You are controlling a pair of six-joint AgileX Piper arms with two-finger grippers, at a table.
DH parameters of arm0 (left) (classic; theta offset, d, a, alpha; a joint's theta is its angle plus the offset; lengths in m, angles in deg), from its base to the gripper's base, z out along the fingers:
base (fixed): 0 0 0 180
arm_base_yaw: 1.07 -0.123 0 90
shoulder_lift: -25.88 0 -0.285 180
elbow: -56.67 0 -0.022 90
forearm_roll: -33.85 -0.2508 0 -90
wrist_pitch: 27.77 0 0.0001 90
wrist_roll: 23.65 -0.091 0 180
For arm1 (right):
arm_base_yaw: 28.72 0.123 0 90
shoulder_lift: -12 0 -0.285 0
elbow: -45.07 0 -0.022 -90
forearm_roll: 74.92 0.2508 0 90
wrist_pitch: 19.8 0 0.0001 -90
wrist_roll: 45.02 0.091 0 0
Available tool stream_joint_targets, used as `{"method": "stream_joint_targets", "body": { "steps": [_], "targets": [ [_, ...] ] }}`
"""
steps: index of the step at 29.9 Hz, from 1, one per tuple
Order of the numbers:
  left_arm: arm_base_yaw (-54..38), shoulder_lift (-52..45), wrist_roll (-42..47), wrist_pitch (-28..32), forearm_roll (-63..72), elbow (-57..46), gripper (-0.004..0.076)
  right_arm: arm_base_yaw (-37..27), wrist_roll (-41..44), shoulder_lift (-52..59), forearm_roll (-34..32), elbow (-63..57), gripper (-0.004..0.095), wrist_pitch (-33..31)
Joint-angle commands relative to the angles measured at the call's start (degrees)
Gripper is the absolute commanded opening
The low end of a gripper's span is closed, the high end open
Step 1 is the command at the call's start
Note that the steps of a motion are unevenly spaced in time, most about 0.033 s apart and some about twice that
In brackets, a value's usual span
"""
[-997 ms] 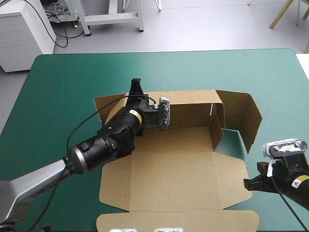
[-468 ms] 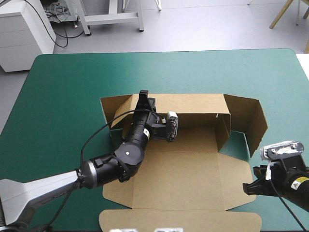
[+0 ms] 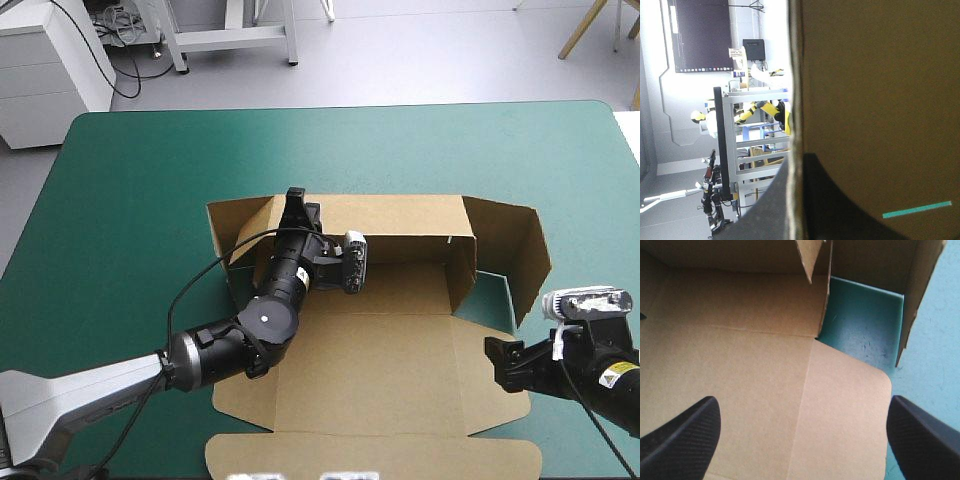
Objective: Fold the box
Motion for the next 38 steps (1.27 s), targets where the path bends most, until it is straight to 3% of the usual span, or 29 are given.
{"method": "stream_joint_targets", "body": {
  "steps": [1, 20, 28, 33, 38],
  "targets": [
    [0.4, -2.3, 1.0, -1.6, -2.6, 1.5, -0.0010, 0.1, 2.0, -1.4, 2.4, 2.2, 0.0807, 6.3],
    [0.4, -2.3, 2.1, -1.7, -2.6, 1.5, -0.0010, 0.1, 7.7, -41.9, -3.7, 42.4, 0.0702, 6.0],
    [0.4, -2.3, 10.3, -2.7, -2.6, 1.5, -0.0010, 0.1, 8.0, -52.6, -5.0, 45.3, 0.0653, 4.2],
    [0.4, -2.3, 11.4, -2.8, -2.6, 1.5, -0.0010, 0.1, 8.5, -53.7, -5.1, 45.0, 0.0647, 3.7],
    [0.4, -2.3, 11.4, -3.1, -2.1, 1.5, -0.0010, 0.1, 8.5, -53.6, -6.2, 44.3, 0.0647, -0.9]
  ]
}}
